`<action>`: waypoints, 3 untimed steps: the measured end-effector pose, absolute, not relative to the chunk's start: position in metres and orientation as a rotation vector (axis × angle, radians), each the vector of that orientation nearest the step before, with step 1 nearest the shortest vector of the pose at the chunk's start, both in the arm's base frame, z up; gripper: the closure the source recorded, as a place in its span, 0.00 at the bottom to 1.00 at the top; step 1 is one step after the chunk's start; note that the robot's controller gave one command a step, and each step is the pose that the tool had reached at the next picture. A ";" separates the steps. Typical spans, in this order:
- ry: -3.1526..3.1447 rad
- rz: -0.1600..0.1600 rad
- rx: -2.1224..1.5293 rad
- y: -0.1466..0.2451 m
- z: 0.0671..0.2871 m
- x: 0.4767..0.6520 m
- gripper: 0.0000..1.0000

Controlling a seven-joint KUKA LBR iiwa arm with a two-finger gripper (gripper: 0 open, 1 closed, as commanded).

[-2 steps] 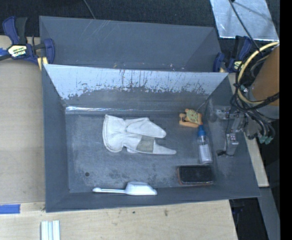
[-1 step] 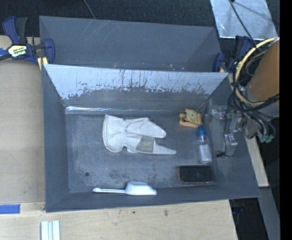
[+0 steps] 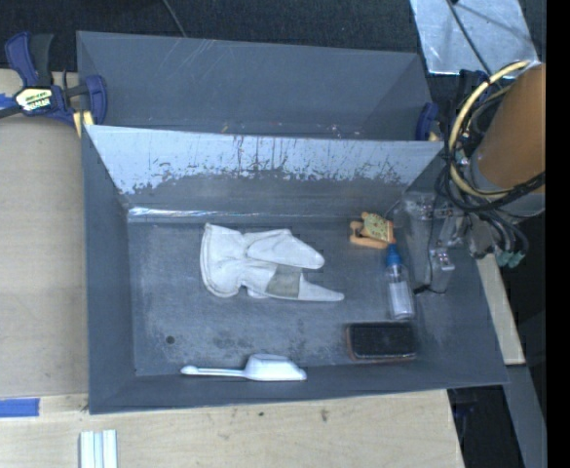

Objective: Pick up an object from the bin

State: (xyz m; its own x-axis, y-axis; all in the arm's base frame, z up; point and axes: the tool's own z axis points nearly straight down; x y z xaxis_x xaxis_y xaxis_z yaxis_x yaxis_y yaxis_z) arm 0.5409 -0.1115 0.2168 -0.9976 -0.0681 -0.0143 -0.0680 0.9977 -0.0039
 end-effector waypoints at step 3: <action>3.147 0.002 -0.094 -0.090 0.140 0.589 0.00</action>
Offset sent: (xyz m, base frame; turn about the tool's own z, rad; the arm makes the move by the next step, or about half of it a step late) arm 0.0400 0.0163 -0.0757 0.1131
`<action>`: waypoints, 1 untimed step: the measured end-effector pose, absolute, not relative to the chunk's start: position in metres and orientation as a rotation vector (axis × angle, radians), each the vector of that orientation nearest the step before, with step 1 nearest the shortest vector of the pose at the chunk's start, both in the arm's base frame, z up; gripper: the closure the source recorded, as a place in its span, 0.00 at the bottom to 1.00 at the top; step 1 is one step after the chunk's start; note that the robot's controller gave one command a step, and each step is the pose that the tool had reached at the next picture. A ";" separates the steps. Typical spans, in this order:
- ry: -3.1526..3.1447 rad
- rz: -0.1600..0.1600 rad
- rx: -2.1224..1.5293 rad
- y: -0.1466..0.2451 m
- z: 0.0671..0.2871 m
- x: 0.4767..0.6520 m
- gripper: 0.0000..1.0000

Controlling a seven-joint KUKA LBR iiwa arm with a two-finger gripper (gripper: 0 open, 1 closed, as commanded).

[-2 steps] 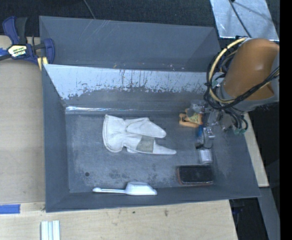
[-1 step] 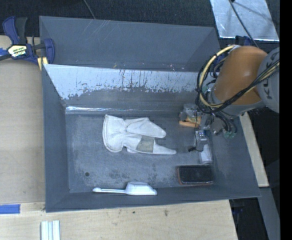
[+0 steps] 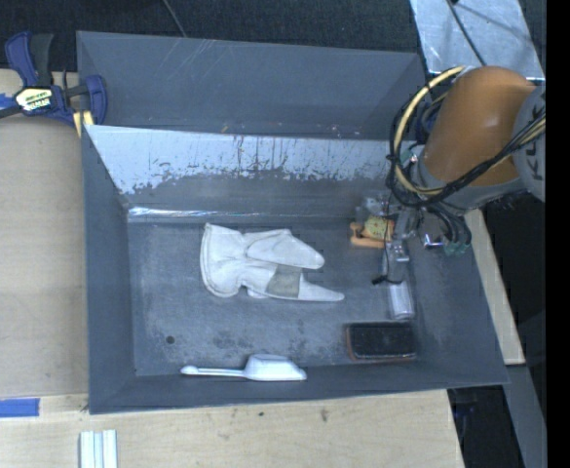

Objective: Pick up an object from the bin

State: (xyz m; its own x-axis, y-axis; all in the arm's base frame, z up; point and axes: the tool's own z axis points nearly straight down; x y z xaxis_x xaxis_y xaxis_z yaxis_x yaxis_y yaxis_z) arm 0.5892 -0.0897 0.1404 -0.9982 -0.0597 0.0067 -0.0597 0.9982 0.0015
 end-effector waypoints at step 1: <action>-3.149 0.005 0.182 -0.047 0.163 0.569 0.00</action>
Offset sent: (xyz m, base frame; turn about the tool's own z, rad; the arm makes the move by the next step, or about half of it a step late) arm -0.0072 0.0512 -0.0125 -0.1128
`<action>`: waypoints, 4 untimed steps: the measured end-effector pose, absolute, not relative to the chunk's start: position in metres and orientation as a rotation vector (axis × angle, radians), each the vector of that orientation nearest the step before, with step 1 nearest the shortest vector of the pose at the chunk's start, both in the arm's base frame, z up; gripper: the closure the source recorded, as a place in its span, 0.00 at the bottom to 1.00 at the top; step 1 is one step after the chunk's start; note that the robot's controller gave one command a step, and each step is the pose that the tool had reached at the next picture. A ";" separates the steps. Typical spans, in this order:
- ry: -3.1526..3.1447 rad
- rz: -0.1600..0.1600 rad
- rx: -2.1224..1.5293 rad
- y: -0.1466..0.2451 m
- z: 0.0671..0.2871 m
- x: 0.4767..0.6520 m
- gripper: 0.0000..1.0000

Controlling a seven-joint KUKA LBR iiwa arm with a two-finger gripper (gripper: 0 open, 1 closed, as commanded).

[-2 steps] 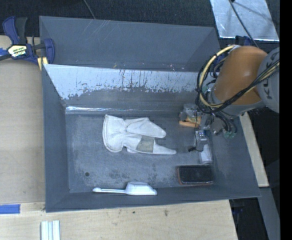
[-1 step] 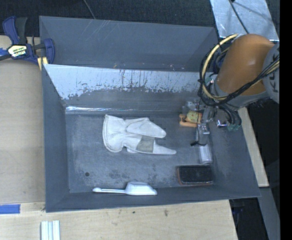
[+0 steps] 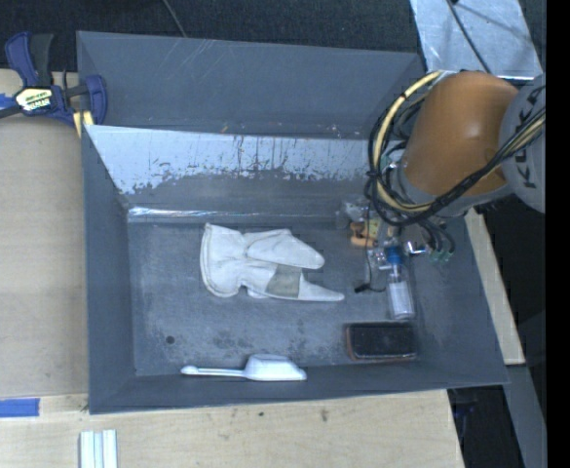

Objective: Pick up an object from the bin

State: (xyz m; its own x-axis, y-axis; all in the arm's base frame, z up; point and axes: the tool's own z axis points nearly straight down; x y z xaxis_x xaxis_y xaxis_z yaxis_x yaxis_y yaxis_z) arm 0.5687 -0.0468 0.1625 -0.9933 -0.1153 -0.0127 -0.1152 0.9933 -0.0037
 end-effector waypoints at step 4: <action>3.129 0.004 -0.217 0.036 0.116 0.582 0.00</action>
Offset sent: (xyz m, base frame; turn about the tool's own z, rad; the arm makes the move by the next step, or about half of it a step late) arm -0.0049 0.0265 -0.0272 0.0979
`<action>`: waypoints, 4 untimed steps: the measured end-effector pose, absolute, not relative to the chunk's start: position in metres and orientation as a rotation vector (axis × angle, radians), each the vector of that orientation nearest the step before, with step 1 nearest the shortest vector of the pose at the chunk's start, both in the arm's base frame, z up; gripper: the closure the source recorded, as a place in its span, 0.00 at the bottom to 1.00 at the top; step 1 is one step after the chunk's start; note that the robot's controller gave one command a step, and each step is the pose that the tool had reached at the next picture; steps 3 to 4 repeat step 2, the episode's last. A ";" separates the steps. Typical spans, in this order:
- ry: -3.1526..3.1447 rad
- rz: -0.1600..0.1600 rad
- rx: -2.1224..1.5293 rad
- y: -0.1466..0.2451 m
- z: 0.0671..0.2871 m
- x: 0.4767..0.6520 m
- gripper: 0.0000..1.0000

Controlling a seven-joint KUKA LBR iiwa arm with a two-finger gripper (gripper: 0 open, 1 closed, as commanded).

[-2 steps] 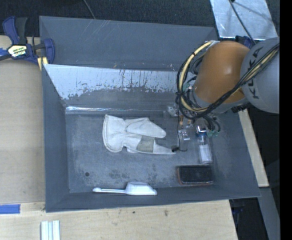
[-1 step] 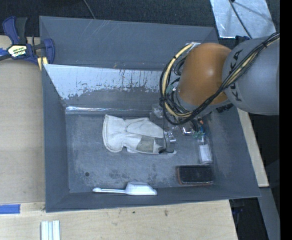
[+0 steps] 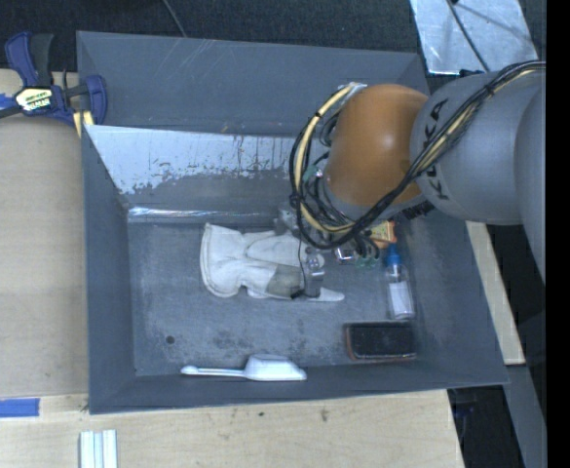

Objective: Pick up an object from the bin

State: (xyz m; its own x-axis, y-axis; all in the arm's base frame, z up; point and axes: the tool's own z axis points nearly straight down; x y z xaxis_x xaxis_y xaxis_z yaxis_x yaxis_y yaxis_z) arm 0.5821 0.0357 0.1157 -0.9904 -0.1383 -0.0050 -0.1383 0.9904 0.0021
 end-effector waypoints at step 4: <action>3.112 -0.002 -0.410 0.001 0.073 0.574 1.00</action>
Offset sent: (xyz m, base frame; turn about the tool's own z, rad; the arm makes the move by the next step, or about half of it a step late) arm 0.0000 0.0000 0.0000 0.0000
